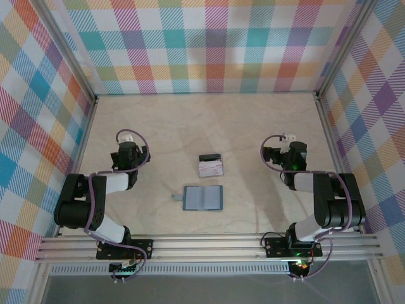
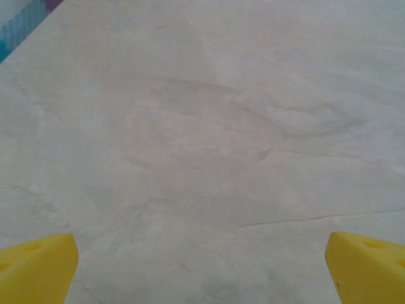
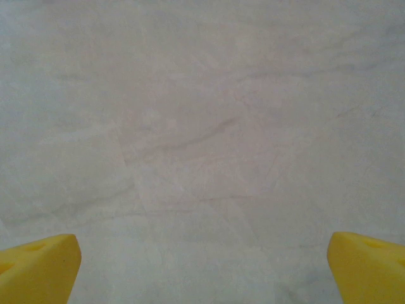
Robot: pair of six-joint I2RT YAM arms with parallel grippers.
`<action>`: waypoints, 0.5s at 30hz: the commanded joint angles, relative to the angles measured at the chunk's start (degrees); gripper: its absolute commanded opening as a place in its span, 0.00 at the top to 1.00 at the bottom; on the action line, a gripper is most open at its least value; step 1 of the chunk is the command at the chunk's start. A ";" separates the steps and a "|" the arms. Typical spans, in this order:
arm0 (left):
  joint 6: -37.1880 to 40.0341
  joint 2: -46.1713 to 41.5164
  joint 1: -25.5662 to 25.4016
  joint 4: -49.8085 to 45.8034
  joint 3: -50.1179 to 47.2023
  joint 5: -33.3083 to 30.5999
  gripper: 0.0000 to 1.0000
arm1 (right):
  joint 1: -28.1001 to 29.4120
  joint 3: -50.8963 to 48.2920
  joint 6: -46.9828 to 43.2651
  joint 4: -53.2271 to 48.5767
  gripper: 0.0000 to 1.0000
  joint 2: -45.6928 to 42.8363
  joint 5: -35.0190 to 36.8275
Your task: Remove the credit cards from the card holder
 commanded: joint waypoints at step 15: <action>3.47 2.07 0.16 14.16 -4.65 8.58 0.00 | -0.27 -1.69 0.93 7.61 0.00 0.81 -2.80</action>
